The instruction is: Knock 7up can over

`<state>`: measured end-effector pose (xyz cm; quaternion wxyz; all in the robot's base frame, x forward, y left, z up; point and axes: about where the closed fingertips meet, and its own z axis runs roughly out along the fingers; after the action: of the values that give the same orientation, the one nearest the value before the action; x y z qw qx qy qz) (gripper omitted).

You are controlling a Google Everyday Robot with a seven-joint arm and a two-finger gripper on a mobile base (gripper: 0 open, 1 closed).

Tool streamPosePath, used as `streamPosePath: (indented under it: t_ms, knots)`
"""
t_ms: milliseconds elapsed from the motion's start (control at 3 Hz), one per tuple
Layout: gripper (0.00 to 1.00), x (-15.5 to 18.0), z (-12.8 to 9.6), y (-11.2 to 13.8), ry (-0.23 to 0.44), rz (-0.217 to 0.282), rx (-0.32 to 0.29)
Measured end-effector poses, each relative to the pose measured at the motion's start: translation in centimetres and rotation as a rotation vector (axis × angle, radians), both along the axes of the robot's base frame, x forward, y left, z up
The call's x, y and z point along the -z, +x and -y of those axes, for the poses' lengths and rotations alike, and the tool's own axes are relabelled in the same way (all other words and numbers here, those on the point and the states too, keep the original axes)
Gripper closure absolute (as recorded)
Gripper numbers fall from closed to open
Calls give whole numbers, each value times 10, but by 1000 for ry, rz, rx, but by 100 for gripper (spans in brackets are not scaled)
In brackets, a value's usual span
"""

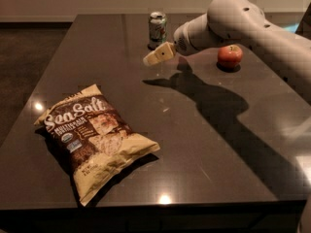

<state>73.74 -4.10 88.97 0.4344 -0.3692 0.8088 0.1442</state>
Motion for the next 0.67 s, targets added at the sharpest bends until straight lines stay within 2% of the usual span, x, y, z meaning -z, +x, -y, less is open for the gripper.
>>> streamPosePath:
  t_ms: [333,667]
  knots:
    - [0,9,12,20,14,28,87]
    - [0,14,16,34,33,69,136]
